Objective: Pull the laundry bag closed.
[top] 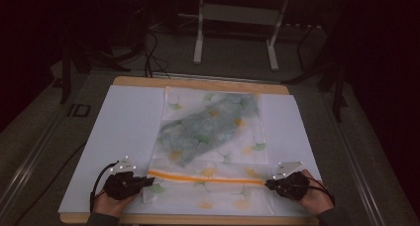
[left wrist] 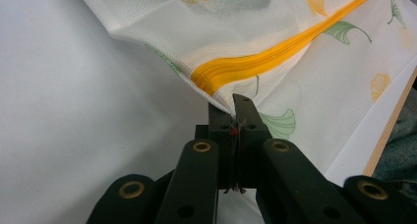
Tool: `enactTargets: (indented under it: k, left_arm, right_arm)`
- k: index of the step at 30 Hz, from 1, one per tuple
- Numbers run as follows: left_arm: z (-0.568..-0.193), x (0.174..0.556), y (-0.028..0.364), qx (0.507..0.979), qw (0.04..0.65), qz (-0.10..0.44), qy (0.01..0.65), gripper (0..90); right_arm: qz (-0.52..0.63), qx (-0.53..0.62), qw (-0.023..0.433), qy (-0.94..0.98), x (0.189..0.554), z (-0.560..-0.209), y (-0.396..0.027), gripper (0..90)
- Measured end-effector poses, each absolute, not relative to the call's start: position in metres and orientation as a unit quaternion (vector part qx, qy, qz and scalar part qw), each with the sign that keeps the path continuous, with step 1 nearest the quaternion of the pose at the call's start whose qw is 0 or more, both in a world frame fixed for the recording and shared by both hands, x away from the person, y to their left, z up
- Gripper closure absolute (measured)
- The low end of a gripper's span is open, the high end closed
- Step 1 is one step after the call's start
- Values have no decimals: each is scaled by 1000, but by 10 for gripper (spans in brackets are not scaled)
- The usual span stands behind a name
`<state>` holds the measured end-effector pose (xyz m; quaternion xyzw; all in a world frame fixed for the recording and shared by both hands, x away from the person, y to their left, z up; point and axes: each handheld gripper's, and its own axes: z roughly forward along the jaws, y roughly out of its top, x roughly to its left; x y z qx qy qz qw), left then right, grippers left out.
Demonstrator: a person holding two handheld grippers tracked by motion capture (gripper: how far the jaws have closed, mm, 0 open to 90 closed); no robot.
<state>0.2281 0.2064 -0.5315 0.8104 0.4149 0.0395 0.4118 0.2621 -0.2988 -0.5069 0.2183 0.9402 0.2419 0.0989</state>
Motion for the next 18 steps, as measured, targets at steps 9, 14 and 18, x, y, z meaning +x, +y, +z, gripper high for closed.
enactTargets:
  k: [9,14,18]
  left_arm:
    - [-533,228,200,819,413,27,398,887]
    - [-534,227,202,820,412,21,396,811]
    - [-531,225,210,814,424,24,396,680]
  right_arm:
    - [235,225,105,940,266,-503,-308,851]
    - [236,229,95,940,264,-510,-310,846]
    - [257,249,85,930,264,-509,-316,685]
